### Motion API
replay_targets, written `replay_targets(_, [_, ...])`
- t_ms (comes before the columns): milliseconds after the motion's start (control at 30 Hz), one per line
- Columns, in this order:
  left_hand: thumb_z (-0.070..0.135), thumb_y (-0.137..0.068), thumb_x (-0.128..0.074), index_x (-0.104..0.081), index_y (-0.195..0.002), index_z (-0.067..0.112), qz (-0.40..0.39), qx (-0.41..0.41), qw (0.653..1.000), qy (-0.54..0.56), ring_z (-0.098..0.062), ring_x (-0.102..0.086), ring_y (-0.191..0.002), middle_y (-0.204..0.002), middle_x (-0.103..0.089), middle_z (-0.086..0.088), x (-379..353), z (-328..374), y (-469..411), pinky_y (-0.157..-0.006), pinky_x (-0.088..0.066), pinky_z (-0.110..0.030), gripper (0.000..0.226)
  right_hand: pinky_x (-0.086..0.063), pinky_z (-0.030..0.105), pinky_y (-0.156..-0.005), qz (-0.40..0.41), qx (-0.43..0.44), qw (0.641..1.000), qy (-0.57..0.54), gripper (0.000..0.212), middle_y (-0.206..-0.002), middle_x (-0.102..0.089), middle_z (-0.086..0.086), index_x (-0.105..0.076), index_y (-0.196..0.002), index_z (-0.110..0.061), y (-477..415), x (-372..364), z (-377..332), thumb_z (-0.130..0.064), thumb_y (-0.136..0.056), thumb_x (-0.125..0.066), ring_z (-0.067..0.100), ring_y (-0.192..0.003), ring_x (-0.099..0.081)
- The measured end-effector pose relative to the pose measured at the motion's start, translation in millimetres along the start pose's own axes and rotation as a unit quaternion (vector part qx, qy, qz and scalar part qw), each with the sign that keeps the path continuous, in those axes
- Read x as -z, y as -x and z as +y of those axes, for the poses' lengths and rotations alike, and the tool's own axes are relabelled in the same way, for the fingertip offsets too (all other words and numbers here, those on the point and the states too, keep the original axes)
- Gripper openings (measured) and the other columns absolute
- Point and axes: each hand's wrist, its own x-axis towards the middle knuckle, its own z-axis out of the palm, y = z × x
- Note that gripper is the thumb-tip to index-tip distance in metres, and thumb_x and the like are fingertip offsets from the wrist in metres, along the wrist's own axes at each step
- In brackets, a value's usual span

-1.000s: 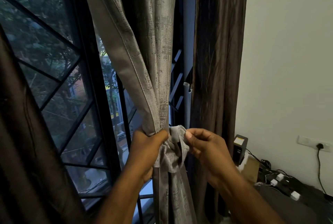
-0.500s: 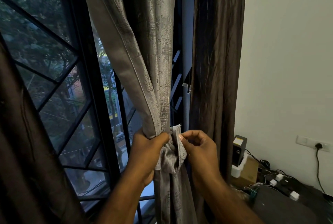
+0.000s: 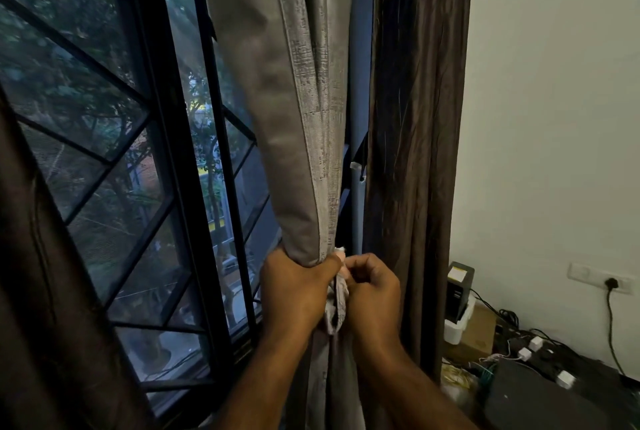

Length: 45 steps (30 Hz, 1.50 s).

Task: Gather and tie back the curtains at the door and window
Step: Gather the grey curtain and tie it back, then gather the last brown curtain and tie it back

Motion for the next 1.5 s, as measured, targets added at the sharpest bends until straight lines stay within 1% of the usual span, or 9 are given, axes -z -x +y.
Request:
replay_targets(167, [0.022,-0.063,-0.09,-0.073,-0.08,0.016,0.028,0.008,0.999,0.046,-0.017,-0.073,-0.062,-0.07,-0.076,0.0,4,-6,-7,-0.062,-0.062,-0.049,0.026,-0.06,0.041,-0.078,-0.149,-0.038,0.985,-0.073,0.007,-0.092,-0.075,0.017,-0.072,-0.095,-0.007,-3,16,0,-0.011,-0.091,-0.068,0.031,-0.086,-0.072])
replay_targets(400, [0.041,-0.054,-0.09,-0.072,-0.086,0.023,-0.038,0.01,0.998,0.039,-0.011,-0.074,-0.069,-0.075,-0.077,0.008,0,-6,-4,-0.064,-0.061,-0.038,0.041,-0.059,0.029,-0.062,-0.095,-0.043,0.994,-0.037,0.022,-0.075,-0.072,0.017,-0.068,-0.082,0.004,-23,13,0,0.019,-0.086,-0.053,0.02,-0.067,-0.068])
replay_targets(567, [0.022,-0.06,-0.092,-0.073,-0.084,0.016,0.02,0.01,0.999,0.048,-0.013,-0.073,-0.064,-0.071,-0.076,0.005,3,-10,-11,-0.058,-0.06,-0.033,0.031,-0.06,0.035,-0.069,-0.212,-0.149,0.955,-0.14,0.015,-0.089,-0.076,0.018,-0.074,-0.092,-0.005,-19,20,5,0.001,-0.091,-0.061,0.026,-0.077,-0.073])
replay_targets(700, [0.02,-0.056,-0.093,-0.07,-0.076,0.018,0.046,0.007,0.996,0.076,-0.009,-0.071,-0.056,-0.067,-0.074,0.012,2,-10,-11,-0.046,-0.054,-0.023,0.031,-0.056,0.043,-0.073,-0.182,-0.146,0.968,-0.096,0.02,-0.087,-0.074,0.022,-0.074,-0.084,-0.004,-18,14,6,0.01,-0.087,-0.06,0.032,-0.075,-0.069])
replay_targets(800, [0.027,-0.059,-0.092,-0.071,-0.083,0.021,0.014,0.017,0.996,0.081,-0.01,-0.073,-0.064,-0.073,-0.076,0.01,0,-9,-8,-0.057,-0.059,-0.032,0.033,-0.05,0.047,-0.071,-0.14,-0.15,0.975,-0.087,0.026,-0.082,-0.068,0.029,-0.071,-0.081,0.003,-23,12,4,0.02,-0.078,-0.052,0.035,-0.073,-0.061])
replay_targets(967, [0.054,-0.052,-0.085,-0.068,-0.109,0.023,-0.078,0.062,0.992,0.082,-0.019,-0.075,-0.086,-0.092,-0.078,0.002,5,-10,-9,-0.08,-0.06,-0.046,0.067,-0.056,0.049,-0.084,-0.192,-0.152,0.966,-0.083,0.016,-0.098,-0.076,0.023,-0.076,-0.096,-0.007,-35,18,5,-0.005,-0.094,-0.061,0.036,-0.087,-0.071])
replay_targets(1067, [0.049,-0.057,-0.083,-0.065,-0.115,0.025,-0.111,0.055,0.988,0.094,-0.021,-0.074,-0.091,-0.1,-0.077,0.0,7,-7,-11,-0.084,-0.059,-0.048,0.065,-0.061,0.042,-0.084,-0.189,-0.141,0.968,-0.08,0.02,-0.102,-0.077,0.02,-0.077,-0.097,-0.012,-39,20,5,-0.011,-0.098,-0.057,0.034,-0.095,-0.074])
replay_targets(1333, [0.033,-0.073,-0.081,-0.06,-0.119,0.028,-0.109,0.012,0.989,0.101,-0.014,-0.074,-0.092,-0.103,-0.076,0.003,6,8,-14,-0.085,-0.059,-0.043,0.05,-0.056,0.025,-0.071,-0.206,-0.103,0.973,0.012,0.016,-0.093,-0.073,0.02,-0.074,-0.102,-0.012,-49,17,-13,-0.015,-0.098,-0.059,0.017,-0.079,-0.067])
replay_targets(1500, [0.034,-0.075,-0.081,-0.042,-0.131,0.031,-0.029,-0.052,0.995,0.083,-0.012,-0.066,-0.107,-0.126,-0.063,0.004,7,23,-2,-0.088,-0.056,-0.036,0.068,-0.052,0.032,-0.084,-0.202,-0.084,0.972,0.089,0.015,-0.105,-0.076,0.005,-0.073,-0.108,-0.02,-53,22,-27,-0.021,-0.095,-0.064,0.016,-0.098,-0.07])
